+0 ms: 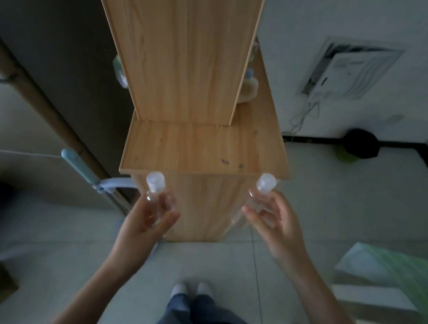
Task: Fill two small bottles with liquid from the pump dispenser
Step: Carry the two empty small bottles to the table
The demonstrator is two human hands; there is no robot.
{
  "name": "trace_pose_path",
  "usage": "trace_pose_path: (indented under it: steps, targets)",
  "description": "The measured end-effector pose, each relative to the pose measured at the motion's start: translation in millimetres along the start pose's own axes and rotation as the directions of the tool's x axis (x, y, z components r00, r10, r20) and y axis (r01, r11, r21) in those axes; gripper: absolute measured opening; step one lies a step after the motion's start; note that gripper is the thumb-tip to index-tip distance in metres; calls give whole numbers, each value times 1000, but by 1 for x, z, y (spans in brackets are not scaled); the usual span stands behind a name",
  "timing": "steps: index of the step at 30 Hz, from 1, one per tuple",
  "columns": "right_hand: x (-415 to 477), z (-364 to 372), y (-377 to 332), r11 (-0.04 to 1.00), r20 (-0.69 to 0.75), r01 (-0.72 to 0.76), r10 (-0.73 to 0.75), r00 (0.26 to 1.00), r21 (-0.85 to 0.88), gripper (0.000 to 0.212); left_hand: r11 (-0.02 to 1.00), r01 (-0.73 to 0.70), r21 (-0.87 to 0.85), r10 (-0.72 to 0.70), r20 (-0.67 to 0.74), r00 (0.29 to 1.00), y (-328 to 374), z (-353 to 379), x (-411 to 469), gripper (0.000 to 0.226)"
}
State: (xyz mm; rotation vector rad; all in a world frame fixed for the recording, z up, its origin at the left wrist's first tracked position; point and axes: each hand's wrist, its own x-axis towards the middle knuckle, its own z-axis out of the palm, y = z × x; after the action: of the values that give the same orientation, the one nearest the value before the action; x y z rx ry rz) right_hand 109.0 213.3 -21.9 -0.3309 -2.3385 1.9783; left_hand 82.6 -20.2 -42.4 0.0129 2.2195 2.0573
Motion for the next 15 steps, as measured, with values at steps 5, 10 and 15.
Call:
trace_pose_path:
  steps: [5,10,15]
  targets:
    - [-54,-6,55,978,-81,-206,209,975,42,25,973,227,38,-228,32,973,-55,2,-60,11]
    - [-96,4,84,940,-127,-339,342,931,45,22,937,346,38,-348,62,935,-74,0,-87,12]
    - [-118,18,93,926,-188,-373,378,907,62,20,944,310,116,-323,131,937,-75,-7,-88,10]
